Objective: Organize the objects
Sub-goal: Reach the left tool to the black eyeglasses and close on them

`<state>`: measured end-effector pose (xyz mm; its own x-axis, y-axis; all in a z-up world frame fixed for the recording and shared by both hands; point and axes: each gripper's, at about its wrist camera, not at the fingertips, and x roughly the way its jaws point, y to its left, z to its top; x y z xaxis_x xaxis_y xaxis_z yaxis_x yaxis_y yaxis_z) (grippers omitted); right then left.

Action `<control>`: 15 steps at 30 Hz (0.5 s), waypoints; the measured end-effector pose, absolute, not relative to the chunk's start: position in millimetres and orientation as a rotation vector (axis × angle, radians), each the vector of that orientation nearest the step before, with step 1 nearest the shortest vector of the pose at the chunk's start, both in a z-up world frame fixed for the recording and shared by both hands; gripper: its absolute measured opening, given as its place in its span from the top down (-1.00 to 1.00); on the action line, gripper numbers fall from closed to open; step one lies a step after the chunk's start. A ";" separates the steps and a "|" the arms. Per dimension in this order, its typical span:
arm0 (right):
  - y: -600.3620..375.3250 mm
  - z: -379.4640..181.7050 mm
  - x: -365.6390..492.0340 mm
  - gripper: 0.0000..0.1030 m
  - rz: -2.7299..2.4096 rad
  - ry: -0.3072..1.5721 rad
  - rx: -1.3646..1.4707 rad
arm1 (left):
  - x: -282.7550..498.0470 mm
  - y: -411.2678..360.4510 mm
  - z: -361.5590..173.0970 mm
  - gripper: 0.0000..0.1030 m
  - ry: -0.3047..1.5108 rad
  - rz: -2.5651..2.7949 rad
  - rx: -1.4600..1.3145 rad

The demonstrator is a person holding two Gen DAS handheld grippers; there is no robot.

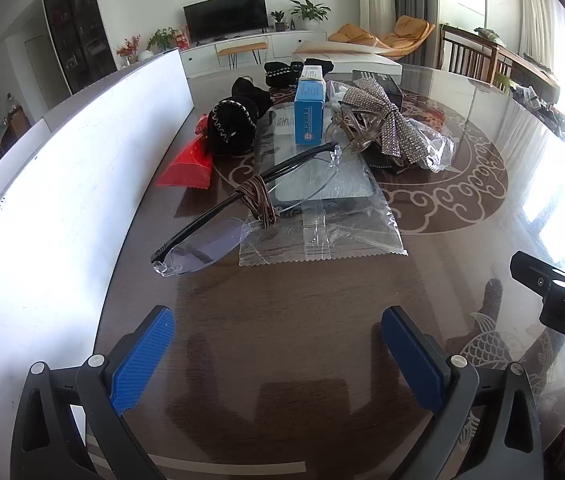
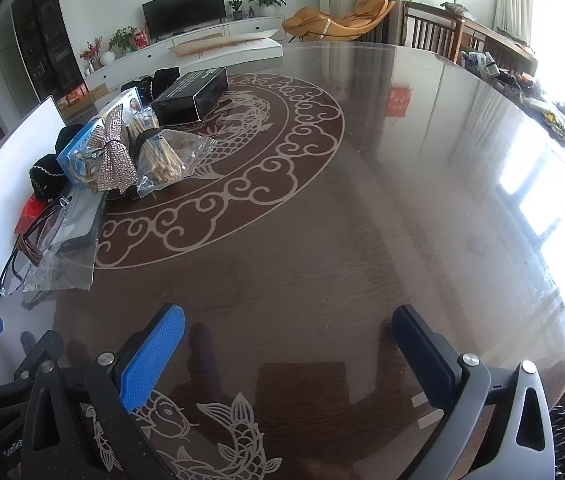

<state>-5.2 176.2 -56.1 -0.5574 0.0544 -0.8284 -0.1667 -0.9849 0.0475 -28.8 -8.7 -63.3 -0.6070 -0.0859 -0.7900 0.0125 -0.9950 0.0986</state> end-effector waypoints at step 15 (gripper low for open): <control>174.2 -59.5 -8.0 -1.00 2.642 0.140 -1.423 | -33.4 -14.9 -67.2 -1.00 -0.041 -2.770 1.426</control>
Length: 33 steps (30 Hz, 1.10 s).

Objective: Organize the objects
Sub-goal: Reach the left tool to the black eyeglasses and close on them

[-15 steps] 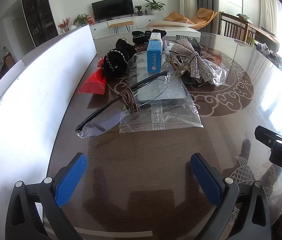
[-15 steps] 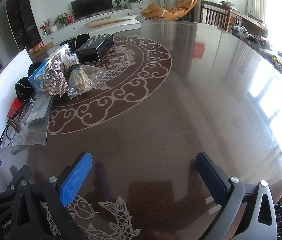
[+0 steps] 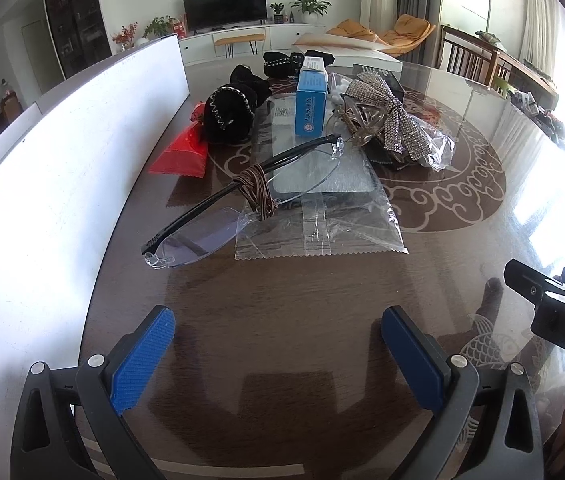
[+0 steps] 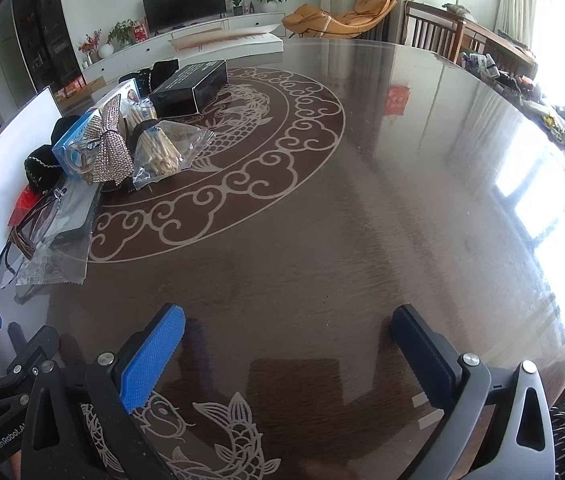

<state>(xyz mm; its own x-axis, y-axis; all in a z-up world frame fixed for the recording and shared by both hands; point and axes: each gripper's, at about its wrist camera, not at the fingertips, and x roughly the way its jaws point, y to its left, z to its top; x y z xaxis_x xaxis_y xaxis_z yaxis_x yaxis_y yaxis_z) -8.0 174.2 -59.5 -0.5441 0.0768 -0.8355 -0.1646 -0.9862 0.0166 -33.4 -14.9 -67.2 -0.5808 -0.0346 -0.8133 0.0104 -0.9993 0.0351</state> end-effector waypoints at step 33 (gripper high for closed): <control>172.4 -61.2 -8.6 -1.00 2.631 0.105 -1.427 | -39.8 -25.3 -43.3 -1.00 -0.271 -2.807 1.474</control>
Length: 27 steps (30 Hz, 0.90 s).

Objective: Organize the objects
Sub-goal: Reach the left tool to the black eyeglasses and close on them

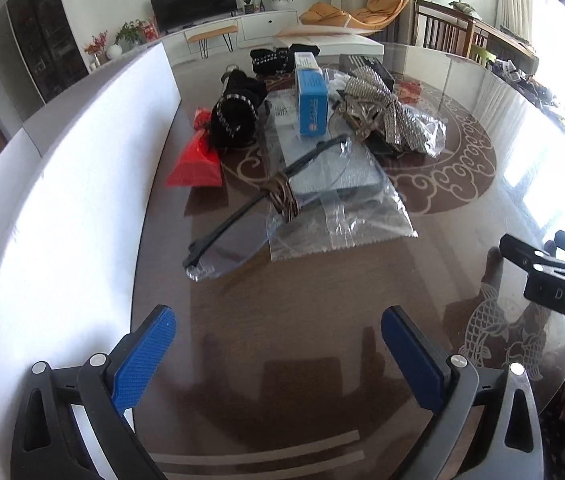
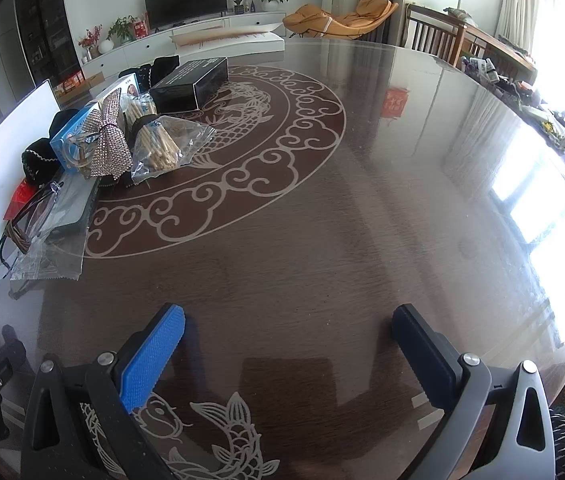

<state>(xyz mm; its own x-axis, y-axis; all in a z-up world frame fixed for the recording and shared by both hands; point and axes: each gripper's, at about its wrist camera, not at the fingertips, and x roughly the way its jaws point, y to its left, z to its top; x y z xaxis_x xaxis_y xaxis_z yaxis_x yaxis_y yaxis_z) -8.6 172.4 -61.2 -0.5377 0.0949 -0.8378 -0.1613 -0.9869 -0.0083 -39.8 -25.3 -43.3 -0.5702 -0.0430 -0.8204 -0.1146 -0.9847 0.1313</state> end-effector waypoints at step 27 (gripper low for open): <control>174.0 -59.4 -8.7 -1.00 2.643 0.135 -1.427 | -101.9 -37.3 -66.5 -0.36 -0.006 2.671 -1.528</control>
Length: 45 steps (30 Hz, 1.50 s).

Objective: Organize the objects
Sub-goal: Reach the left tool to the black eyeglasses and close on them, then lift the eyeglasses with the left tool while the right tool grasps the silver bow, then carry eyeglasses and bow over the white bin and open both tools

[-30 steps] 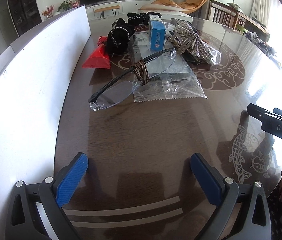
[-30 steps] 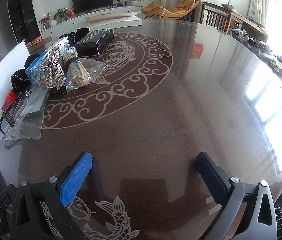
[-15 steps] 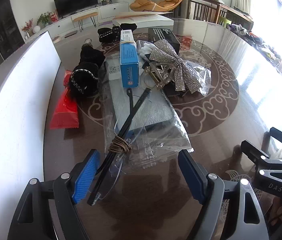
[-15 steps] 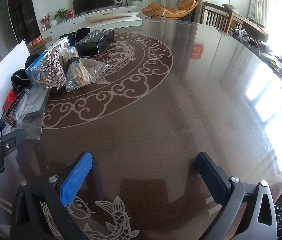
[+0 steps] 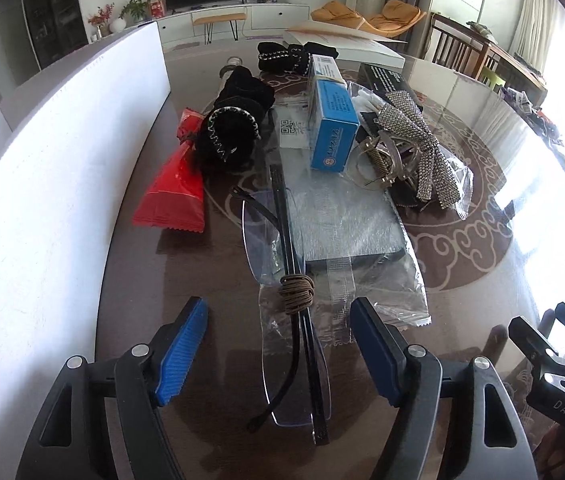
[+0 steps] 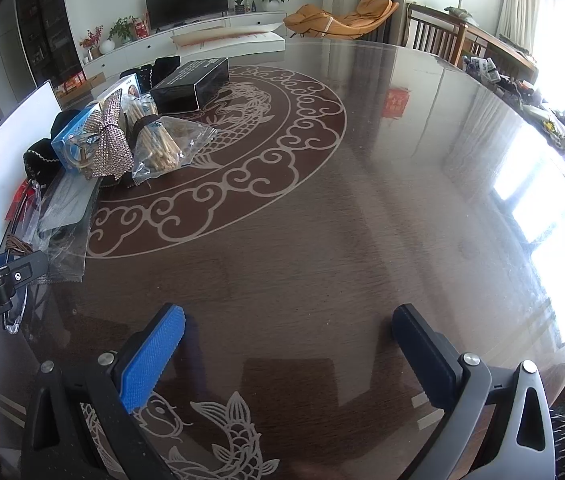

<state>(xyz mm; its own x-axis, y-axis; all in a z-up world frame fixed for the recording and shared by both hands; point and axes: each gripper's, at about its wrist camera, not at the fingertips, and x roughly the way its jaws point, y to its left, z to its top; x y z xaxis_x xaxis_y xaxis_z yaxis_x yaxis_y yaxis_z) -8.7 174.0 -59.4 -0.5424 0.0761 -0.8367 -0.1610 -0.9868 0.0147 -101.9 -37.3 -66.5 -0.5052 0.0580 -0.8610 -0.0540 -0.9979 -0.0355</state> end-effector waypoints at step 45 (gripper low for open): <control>-128.6 72.3 -19.2 0.39 3.529 0.317 -2.043 | 38.9 -286.5 49.3 0.49 -0.440 3.079 -1.414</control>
